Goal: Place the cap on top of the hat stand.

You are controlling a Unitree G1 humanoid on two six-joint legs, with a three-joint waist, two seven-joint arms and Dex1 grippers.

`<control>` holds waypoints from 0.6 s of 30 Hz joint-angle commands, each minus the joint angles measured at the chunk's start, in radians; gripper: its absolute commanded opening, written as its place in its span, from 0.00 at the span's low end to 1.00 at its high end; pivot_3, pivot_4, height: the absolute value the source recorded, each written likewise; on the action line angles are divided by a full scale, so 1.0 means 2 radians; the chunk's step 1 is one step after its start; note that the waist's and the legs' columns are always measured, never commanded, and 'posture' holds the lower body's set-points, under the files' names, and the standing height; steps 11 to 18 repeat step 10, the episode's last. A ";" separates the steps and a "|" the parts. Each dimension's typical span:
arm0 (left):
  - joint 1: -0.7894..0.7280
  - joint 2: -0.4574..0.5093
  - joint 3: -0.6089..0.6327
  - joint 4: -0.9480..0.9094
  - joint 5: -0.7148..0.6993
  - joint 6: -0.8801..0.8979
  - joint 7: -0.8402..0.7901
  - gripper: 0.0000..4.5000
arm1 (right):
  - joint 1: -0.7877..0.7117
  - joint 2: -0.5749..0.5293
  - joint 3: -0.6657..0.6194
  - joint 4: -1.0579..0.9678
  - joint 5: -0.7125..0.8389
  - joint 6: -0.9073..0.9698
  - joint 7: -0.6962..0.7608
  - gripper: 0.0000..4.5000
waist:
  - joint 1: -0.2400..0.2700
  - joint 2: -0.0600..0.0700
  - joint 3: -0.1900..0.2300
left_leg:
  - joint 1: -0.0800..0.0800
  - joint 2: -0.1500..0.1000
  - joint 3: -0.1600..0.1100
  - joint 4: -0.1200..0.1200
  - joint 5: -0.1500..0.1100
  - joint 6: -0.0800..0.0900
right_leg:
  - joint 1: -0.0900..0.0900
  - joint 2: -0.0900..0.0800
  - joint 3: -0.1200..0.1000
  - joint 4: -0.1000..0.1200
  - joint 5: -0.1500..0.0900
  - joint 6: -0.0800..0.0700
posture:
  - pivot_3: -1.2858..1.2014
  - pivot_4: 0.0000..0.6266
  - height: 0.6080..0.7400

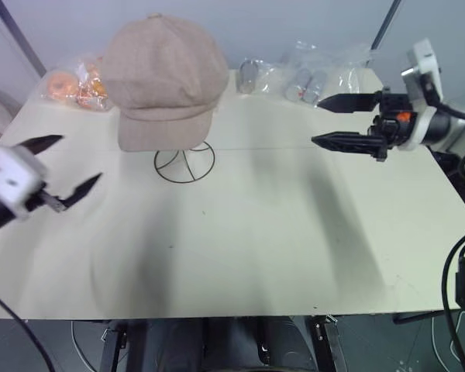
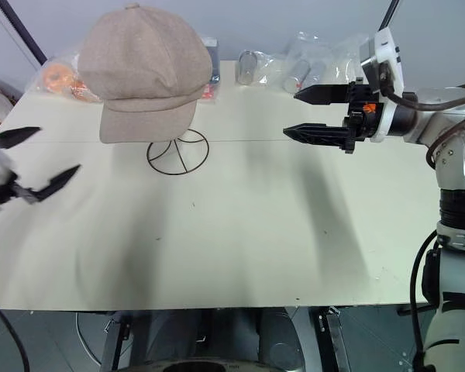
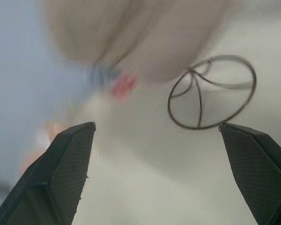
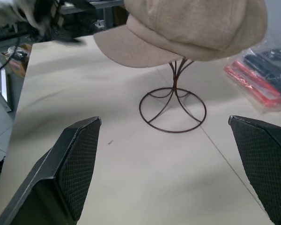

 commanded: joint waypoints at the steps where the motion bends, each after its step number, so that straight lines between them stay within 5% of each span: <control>1: 0.005 0.016 0.125 -0.004 -0.171 0.169 -0.021 0.99 | -0.023 -0.002 -0.004 0.013 -0.003 -0.009 0.021 1.00 | 0.000 0.000 0.000 | 0.000 0.000 0.000 0.000 0.000 0.000 | 0.000 0.000 0.000 0.000 0.000 0.000 | 0.52 0.24 1.00; 7: 0.004 0.042 0.220 0.038 -0.246 0.279 -0.061 0.99 | -0.060 0.014 -0.001 0.063 -0.011 -0.009 0.032 1.00 | -0.001 0.000 0.000 | 0.000 -0.001 0.001 0.000 0.000 0.000 | 0.000 0.000 0.000 0.000 -0.001 -0.001 | 0.52 0.24 1.00; 18: 0.001 0.055 0.228 0.040 -0.235 0.293 -0.070 0.99 | -0.068 0.022 -0.001 0.071 -0.016 -0.014 0.035 1.00 | 0.000 0.000 0.000 | 0.000 -0.001 0.002 0.000 0.000 0.000 | 0.000 0.000 0.000 0.000 -0.001 -0.002 | 0.52 0.24 1.00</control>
